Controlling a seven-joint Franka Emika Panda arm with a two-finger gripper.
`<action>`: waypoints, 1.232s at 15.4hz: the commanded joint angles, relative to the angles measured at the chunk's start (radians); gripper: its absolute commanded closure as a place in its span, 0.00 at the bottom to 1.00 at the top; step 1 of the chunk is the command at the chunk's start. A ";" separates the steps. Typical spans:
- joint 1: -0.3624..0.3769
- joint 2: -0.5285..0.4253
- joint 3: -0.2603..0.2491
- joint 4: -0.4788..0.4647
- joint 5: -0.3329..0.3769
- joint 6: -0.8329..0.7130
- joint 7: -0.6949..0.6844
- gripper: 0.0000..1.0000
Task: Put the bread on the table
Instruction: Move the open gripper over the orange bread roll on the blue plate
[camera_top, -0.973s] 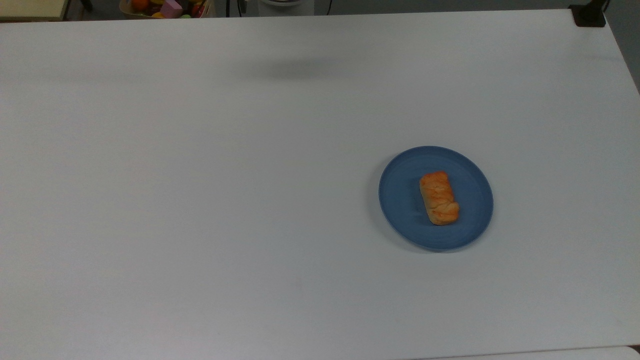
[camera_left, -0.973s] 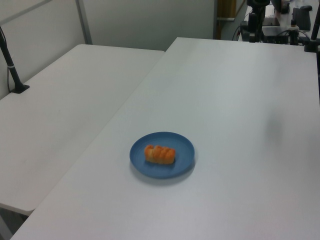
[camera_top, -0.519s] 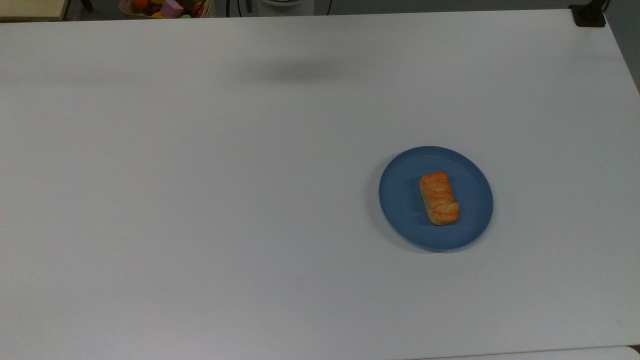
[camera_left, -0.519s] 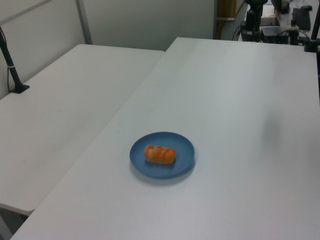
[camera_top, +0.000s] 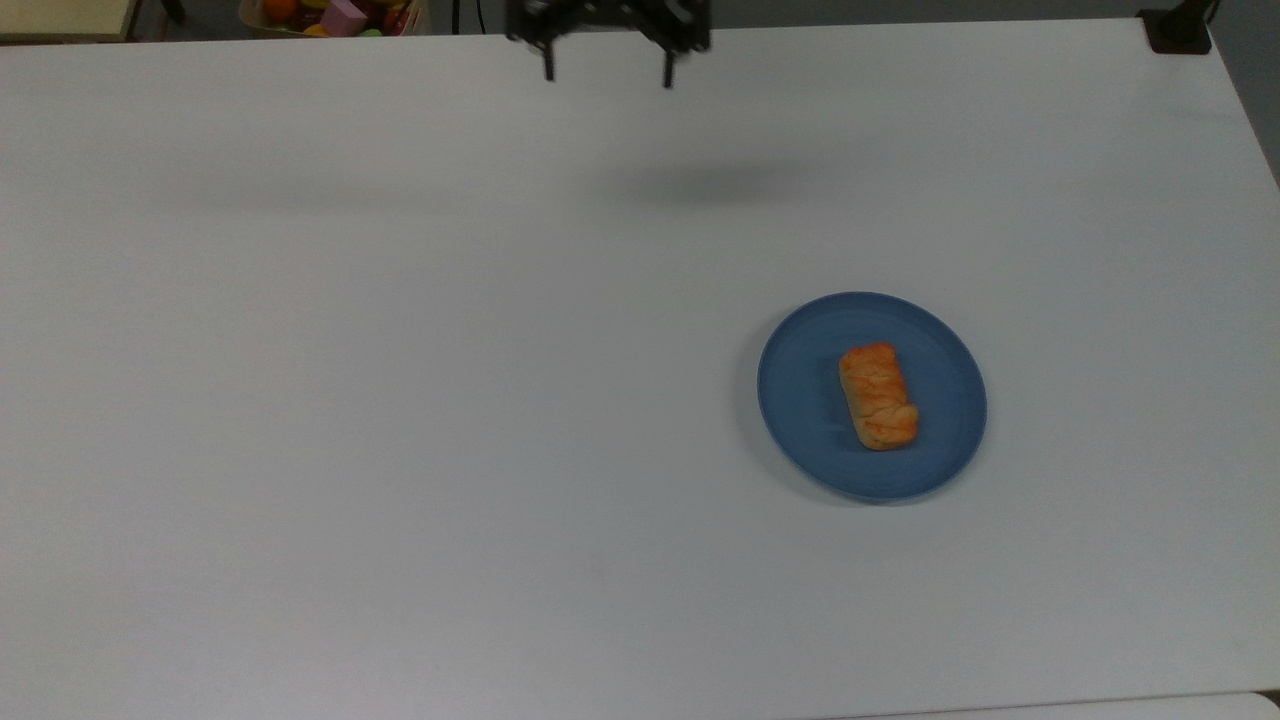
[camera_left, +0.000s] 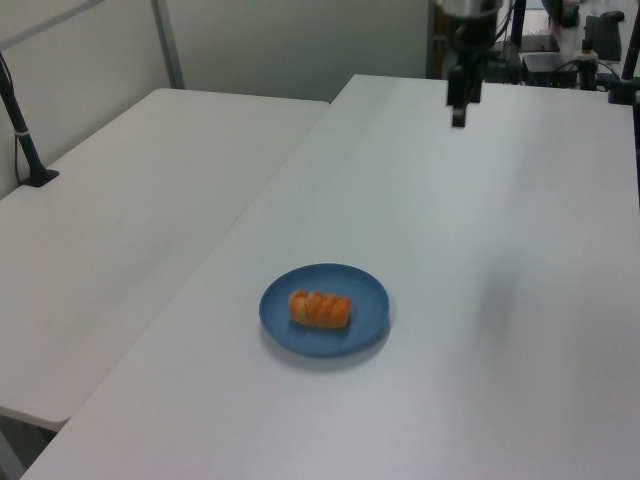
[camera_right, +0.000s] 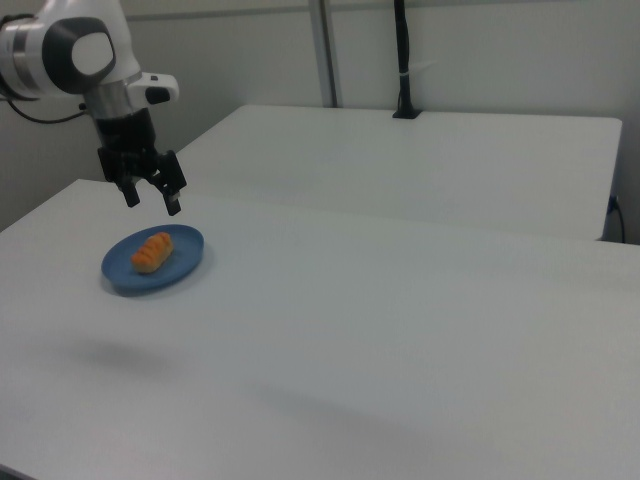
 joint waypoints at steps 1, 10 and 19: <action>0.087 0.107 -0.011 0.055 -0.009 0.103 0.086 0.00; 0.205 0.360 -0.011 0.174 -0.008 0.446 0.175 0.00; 0.287 0.519 -0.012 0.170 -0.104 0.718 0.218 0.00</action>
